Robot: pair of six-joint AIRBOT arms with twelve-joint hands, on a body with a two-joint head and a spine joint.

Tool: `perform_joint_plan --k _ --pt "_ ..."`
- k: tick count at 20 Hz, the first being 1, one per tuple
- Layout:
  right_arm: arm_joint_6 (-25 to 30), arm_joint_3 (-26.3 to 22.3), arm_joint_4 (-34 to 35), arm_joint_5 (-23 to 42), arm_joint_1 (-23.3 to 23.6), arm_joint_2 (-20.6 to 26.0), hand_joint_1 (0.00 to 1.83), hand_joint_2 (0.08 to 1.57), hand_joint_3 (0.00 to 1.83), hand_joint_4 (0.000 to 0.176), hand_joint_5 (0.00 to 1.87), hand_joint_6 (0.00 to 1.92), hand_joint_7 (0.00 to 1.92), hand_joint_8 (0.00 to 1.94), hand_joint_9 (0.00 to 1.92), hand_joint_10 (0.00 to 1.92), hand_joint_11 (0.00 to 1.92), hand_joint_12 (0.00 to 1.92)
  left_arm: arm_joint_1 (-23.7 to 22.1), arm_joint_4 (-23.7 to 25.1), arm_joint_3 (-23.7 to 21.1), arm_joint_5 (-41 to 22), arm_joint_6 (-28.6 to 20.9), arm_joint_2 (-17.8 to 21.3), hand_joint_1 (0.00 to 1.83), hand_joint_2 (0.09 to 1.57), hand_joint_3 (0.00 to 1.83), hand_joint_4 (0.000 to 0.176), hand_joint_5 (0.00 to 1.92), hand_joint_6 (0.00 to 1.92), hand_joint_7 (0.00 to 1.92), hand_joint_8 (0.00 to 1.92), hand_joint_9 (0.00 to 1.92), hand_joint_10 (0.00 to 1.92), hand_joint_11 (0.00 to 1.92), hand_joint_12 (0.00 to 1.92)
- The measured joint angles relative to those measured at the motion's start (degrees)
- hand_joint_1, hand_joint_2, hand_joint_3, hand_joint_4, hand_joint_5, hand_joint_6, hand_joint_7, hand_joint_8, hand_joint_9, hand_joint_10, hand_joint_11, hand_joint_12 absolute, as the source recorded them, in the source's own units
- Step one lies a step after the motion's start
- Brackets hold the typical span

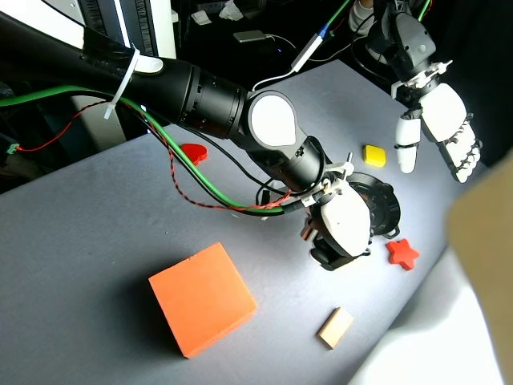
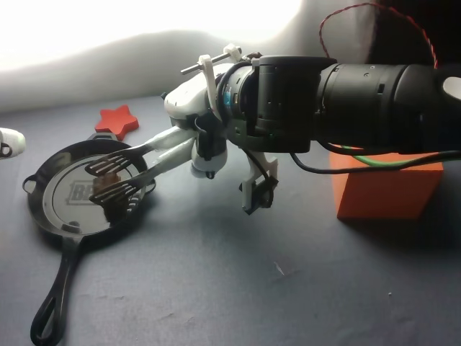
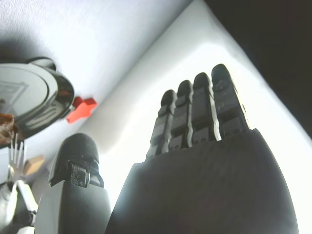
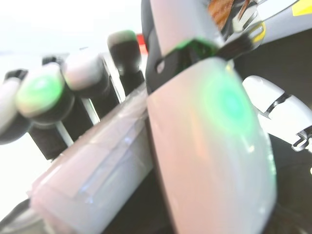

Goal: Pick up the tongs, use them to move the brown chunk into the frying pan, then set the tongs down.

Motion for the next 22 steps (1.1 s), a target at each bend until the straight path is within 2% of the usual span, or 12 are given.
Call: perform_joint_plan --k 1,2,3,4,5,6,7,9,10,15,19,22 --pt "0.0 0.0 0.02 -0.07 0.0 0.0 1.08 1.23 0.0 0.0 0.78 1.3 1.14 1.38 1.11 1.74 0.99 1.92 0.0 0.0 0.0 0.0 0.0 0.0 0.0 1.23 0.0 0.0 0.03 0.0 0.03 0.0 0.02 0.0 0.01 0.01" --pt "0.02 -0.02 0.07 -0.22 0.04 0.17 1.07 1.25 0.0 0.0 0.75 1.34 1.1 1.19 1.03 1.59 0.83 1.89 0.0 0.02 0.0 0.02 -0.02 0.0 0.0 1.23 0.0 0.0 0.02 0.0 0.03 0.0 0.01 0.0 0.0 0.01" --pt "0.0 -0.02 0.11 -0.22 0.17 0.35 1.07 1.25 0.0 0.0 0.75 1.34 1.1 1.19 1.03 1.59 0.83 1.89 0.0 0.0 0.0 0.02 -0.02 0.0 0.0 1.23 0.0 0.0 0.02 0.0 0.03 0.0 0.01 0.0 0.0 0.01" --pt "0.02 -0.02 0.28 -0.35 0.24 0.46 1.06 1.26 0.0 0.0 0.74 1.36 1.07 0.99 0.98 1.44 0.74 1.8 0.0 0.0 0.0 0.02 -0.02 0.0 0.0 1.23 0.0 0.0 0.03 0.0 0.04 0.0 0.02 0.0 0.0 0.01" --pt "0.0 -0.15 0.2 -0.31 0.5 0.74 1.06 1.26 0.0 0.0 0.74 1.36 1.07 0.99 0.98 1.44 0.74 1.8 0.0 -0.02 0.0 0.02 -0.02 -0.02 0.0 1.23 0.0 0.0 0.03 0.0 0.04 0.0 0.02 0.0 0.0 0.01" --pt "-0.04 -0.15 0.15 -0.24 0.94 1.05 1.08 1.24 0.0 0.0 0.77 1.31 1.13 0.64 0.95 1.11 0.68 1.66 0.0 0.0 0.0 0.0 0.0 0.0 0.0 1.23 0.0 0.0 0.03 0.0 0.03 0.0 0.01 0.0 0.0 0.01" --pt "0.02 -0.2 0.2 -0.2 1.2 1.29 1.07 1.24 0.0 0.0 0.76 1.32 1.11 0.55 0.93 1.01 0.65 1.64 0.0 0.0 0.0 0.02 0.0 -0.02 0.0 1.24 0.0 0.0 0.02 0.0 0.01 0.0 0.0 0.0 0.0 0.0" --pt "0.02 -0.87 0.17 0.07 1.73 2.14 1.07 1.24 0.0 0.0 0.75 1.33 1.08 0.51 0.89 1.0 0.59 1.67 0.0 0.0 0.0 0.02 0.0 -0.02 0.0 1.24 0.0 0.0 0.01 0.0 0.01 0.0 0.0 0.0 0.0 0.0" --pt "0.04 -1.36 0.2 0.09 1.73 2.51 1.07 1.25 0.0 0.0 0.74 1.34 1.06 0.5 0.85 1.05 0.55 1.71 0.0 0.0 0.0 0.02 0.0 -0.02 0.0 1.24 0.0 0.0 0.02 0.0 0.01 0.0 0.0 0.0 0.0 0.0" --pt "-0.09 -6.93 0.66 -0.04 3.21 6.58 1.05 1.26 0.0 0.0 0.73 1.36 1.02 0.47 0.78 1.06 0.54 1.63 -1.18 -0.07 0.02 -0.24 0.04 -1.6 0.0 1.24 0.0 0.0 0.02 0.0 0.01 0.0 0.0 0.0 0.0 0.0" --pt "-1.2 -14.67 0.22 0.52 4.46 12.13 1.03 1.27 0.0 0.0 0.7 1.4 1.03 0.45 0.82 1.01 0.59 1.54 -2.25 -0.04 0.0 1.46 -0.02 -3.43 0.0 1.23 0.0 0.0 0.01 0.0 0.01 0.0 0.0 0.0 0.0 0.0" --pt "-3.69 -19.82 0.15 3.34 3.61 16.09 1.03 1.27 0.0 0.0 0.7 1.4 1.05 0.42 0.81 1.03 0.58 1.57 -2.71 -0.26 -0.94 1.18 -0.07 -3.67 0.0 1.24 0.0 0.0 0.01 0.0 0.02 0.0 0.0 0.0 0.0 0.0"
